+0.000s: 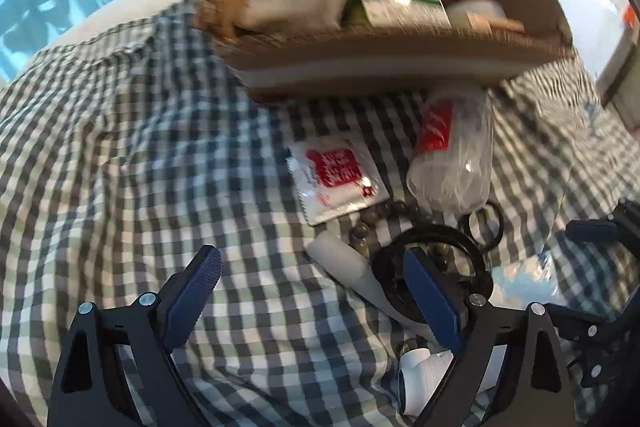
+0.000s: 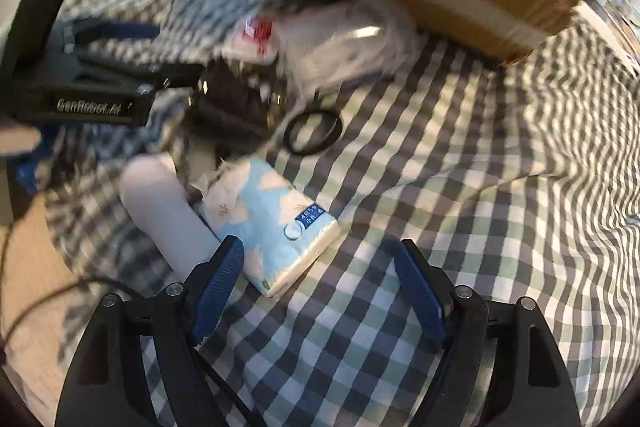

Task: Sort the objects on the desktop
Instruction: 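Grasp the black hair tie with the left gripper while the right grasps the blue tissue pack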

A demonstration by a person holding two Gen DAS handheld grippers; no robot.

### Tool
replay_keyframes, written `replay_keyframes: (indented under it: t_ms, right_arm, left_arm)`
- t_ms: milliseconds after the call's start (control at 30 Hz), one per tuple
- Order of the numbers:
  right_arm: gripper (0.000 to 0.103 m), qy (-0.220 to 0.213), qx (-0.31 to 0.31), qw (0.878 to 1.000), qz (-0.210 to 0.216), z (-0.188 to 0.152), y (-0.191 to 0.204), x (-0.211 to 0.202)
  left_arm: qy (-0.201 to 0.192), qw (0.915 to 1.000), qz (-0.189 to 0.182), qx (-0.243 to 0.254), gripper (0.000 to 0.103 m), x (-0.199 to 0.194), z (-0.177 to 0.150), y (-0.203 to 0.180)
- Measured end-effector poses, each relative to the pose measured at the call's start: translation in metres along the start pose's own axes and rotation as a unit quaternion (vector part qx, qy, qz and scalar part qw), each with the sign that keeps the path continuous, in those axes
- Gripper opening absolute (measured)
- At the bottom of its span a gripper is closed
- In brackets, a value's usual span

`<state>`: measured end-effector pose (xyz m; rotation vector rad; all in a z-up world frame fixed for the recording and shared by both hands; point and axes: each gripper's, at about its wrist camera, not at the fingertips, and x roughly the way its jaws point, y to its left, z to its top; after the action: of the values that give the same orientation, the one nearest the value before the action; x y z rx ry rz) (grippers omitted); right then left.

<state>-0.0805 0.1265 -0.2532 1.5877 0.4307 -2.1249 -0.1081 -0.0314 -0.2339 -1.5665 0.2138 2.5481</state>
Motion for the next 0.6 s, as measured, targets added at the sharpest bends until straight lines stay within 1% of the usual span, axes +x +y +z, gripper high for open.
replay_keyframes:
  t_ms: [100, 167, 200, 300, 433, 467, 533, 567, 600]
  right_arm:
    - [0.078, 0.022, -0.019, 1.0, -0.005, 0.003, 0.006, 0.012]
    - [0.078, 0.032, -0.029, 0.999, -0.001, 0.006, 0.007, 0.019]
    - [0.08, 0.041, -0.034, 0.999, 0.002, 0.008, 0.008, 0.024]
    - [0.085, 0.054, -0.039, 0.998, 0.004, 0.013, 0.009, 0.034]
    - [0.087, 0.056, -0.049, 0.997, 0.006, 0.016, 0.013, 0.041]
    - [0.085, 0.055, -0.052, 0.997, 0.007, 0.015, 0.013, 0.041]
    - [0.073, 0.053, -0.055, 0.997, 0.016, 0.014, 0.014, 0.041]
    - [0.057, 0.051, -0.06, 0.997, 0.025, 0.012, 0.016, 0.039]
    - [0.056, 0.046, -0.07, 0.996, 0.036, 0.011, 0.02, 0.037]
  left_arm:
    - [0.014, 0.9997, 0.014, 0.017, 0.095, 0.014, -0.001, -0.01]
    - [0.027, 0.9992, 0.011, 0.028, 0.095, 0.024, -0.001, -0.016]
    - [0.031, 0.9989, 0.01, 0.032, 0.095, 0.027, -0.001, -0.019]
    - [0.04, 0.9985, -0.007, 0.036, 0.095, 0.036, 0.001, -0.025]
    - [0.047, 0.9984, -0.028, 0.015, 0.095, 0.045, 0.004, -0.022]
    - [0.049, 0.9982, -0.034, 0.012, 0.095, 0.047, 0.005, -0.022]
    - [0.048, 0.9979, -0.041, 0.011, 0.094, 0.047, 0.005, -0.024]
    - [0.049, 0.9977, -0.045, 0.015, 0.092, 0.047, 0.004, -0.026]
    - [0.049, 0.9973, -0.05, 0.019, 0.087, 0.047, 0.004, -0.029]
